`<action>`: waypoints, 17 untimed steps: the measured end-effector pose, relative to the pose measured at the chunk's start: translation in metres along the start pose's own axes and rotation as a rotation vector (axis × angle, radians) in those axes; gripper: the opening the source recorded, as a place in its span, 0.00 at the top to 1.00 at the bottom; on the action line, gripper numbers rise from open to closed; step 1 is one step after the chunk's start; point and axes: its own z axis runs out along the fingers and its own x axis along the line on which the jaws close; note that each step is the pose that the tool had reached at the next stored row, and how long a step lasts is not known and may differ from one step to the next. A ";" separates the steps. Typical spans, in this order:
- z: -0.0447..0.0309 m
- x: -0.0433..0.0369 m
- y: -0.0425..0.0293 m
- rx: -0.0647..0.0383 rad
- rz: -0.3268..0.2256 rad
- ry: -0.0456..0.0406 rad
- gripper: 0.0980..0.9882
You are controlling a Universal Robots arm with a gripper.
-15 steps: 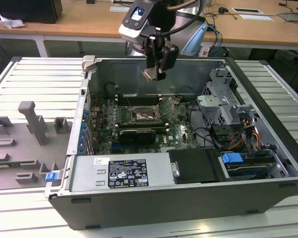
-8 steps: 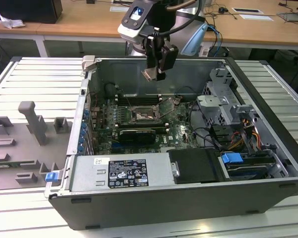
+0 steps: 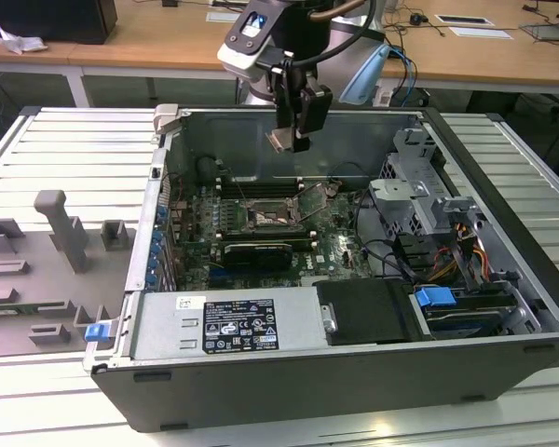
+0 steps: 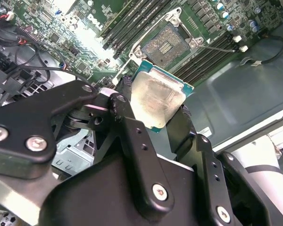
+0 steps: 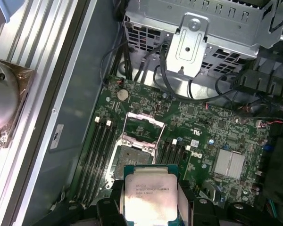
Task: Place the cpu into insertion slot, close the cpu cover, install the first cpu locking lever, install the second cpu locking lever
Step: 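Place the cpu into insertion slot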
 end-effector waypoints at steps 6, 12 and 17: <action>0.0002 0.0000 0.0000 -0.001 0.031 -0.0028 0.51; 0.0003 0.0000 0.0000 -0.001 0.061 -0.0055 0.51; 0.0004 0.0000 0.0000 -0.002 0.086 -0.0077 0.51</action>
